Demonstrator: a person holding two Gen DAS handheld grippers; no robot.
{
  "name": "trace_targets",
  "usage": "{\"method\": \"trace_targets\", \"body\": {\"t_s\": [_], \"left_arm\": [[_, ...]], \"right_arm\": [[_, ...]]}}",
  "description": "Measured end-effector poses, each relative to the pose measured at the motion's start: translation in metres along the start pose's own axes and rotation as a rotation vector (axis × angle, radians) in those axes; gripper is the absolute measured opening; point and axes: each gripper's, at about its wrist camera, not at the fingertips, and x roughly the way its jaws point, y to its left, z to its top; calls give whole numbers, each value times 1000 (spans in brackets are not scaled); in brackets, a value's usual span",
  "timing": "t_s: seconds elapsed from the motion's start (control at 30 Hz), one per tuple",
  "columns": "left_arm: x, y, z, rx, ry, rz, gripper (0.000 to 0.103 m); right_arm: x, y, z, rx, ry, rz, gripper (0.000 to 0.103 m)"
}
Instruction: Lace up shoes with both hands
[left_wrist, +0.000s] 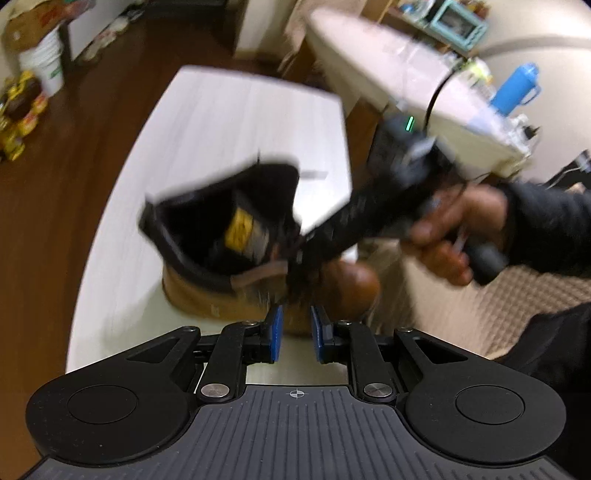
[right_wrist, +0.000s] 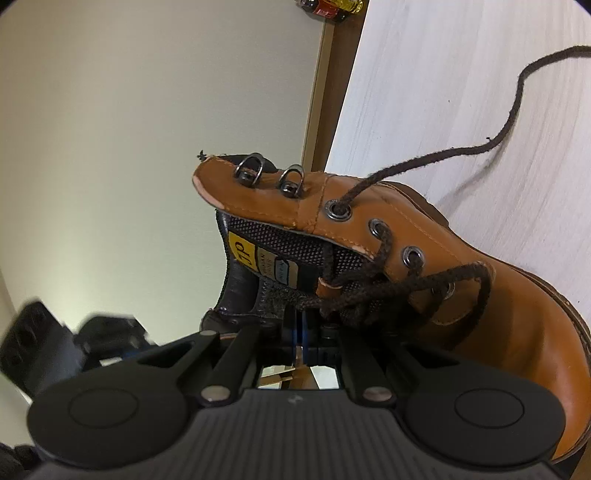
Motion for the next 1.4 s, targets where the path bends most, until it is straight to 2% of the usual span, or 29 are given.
{"method": "trace_targets", "body": {"t_s": [0.07, 0.13, 0.2, 0.27, 0.33, 0.4, 0.47, 0.63, 0.7, 0.77, 0.8, 0.9, 1.0, 1.1, 1.4], "left_arm": [[23, -6, -5, 23, 16, 55, 17], [37, -7, -7, 14, 16, 80, 16], [42, -6, -7, 2, 5, 94, 16], [44, -3, -6, -17, -17, 104, 16], [43, -2, -4, -22, -30, 115, 15], [44, 0, -2, -26, -29, 117, 12], [47, 2, 0, -32, -24, 111, 3], [44, 5, -7, -53, -20, 81, 2], [35, 6, -20, -64, 13, 56, 2], [26, 6, -42, -65, 88, 51, 2], [23, 7, -56, -67, 137, 57, 2], [16, 18, -101, -120, 297, 101, 2], [15, 28, -142, -146, 450, 198, 2], [15, 35, -161, -202, 493, 202, 2], [21, 31, -187, -287, 509, 235, 2]], "right_arm": [[0, 0, -2, -1, 3, -4, 3], [3, 2, -1, -8, 6, -13, 4], [6, 3, 3, -12, 7, -19, 3], [31, 5, 25, -14, 7, -26, 3], [40, 1, 25, -19, 7, -30, 4], [45, 1, 24, -23, 8, -35, 4], [46, 1, 23, -26, 7, -38, 4], [38, 1, 26, -21, -7, -43, 7], [28, 3, 19, -18, -32, -48, 8], [20, 3, 14, -21, -44, -46, 15], [11, 3, 9, -19, -55, -44, 15], [-11, -1, -4, -10, -96, -83, 15], [-37, -7, -5, 18, -130, -126, 15], [-37, -7, -4, 20, -131, -147, 15], [-18, -8, 14, -28, -107, -201, 15]]}}
